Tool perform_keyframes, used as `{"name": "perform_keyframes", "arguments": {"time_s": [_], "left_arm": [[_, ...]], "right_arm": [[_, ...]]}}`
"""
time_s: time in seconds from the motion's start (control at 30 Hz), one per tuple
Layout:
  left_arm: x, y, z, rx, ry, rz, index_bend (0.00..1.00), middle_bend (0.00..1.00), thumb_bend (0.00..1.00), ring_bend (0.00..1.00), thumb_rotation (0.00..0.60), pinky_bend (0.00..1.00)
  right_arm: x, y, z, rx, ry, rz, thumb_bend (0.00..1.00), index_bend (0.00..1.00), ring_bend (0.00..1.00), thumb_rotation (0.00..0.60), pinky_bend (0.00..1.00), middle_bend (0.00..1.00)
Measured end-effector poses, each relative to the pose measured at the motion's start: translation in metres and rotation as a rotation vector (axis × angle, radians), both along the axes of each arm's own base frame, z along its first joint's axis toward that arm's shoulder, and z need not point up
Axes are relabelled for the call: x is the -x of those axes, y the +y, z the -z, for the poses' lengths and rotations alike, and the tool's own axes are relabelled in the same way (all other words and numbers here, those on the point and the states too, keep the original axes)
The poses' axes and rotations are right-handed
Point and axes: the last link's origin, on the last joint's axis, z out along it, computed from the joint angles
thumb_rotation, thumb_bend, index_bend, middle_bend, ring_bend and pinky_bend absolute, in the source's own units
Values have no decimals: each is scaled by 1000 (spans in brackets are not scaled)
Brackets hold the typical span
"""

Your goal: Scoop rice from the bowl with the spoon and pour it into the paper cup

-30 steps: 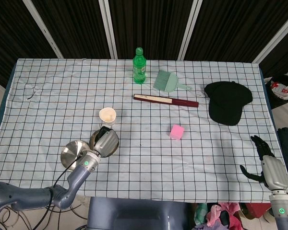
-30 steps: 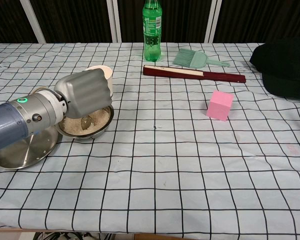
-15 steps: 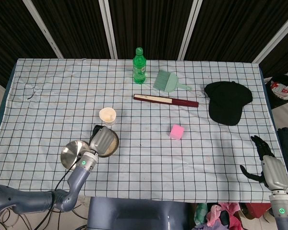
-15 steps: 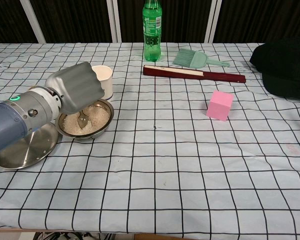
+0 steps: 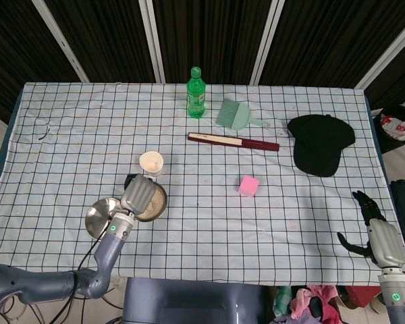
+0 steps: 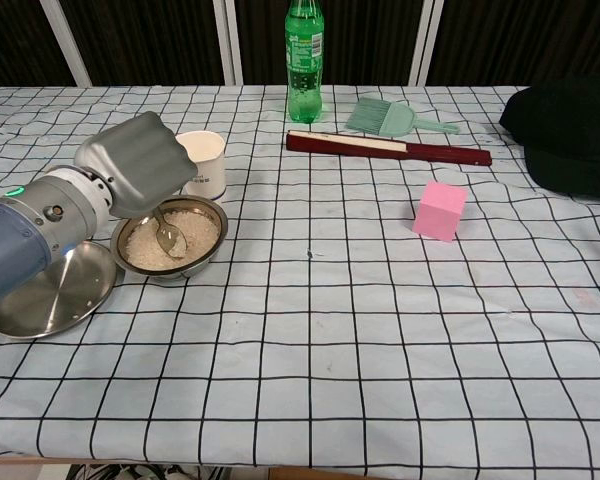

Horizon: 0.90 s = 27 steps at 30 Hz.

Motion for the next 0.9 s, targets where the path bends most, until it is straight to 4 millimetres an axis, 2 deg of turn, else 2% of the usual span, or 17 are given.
{"name": "perform_keyframes", "arguments": {"time_s": [0.5, 0.9], "left_arm": [[-2, -1, -3, 2, -113, -14, 806, 1000, 559, 1000, 600, 1000], [-4, -3, -26, -23, -202, -18, 806, 1000, 559, 1000, 600, 1000]], "right_arm": [[0, 0, 0, 0, -1, 2, 253, 0, 0, 600, 195, 0], [0, 0, 0, -1, -2, 3, 254, 0, 0, 600, 194, 0]]}}
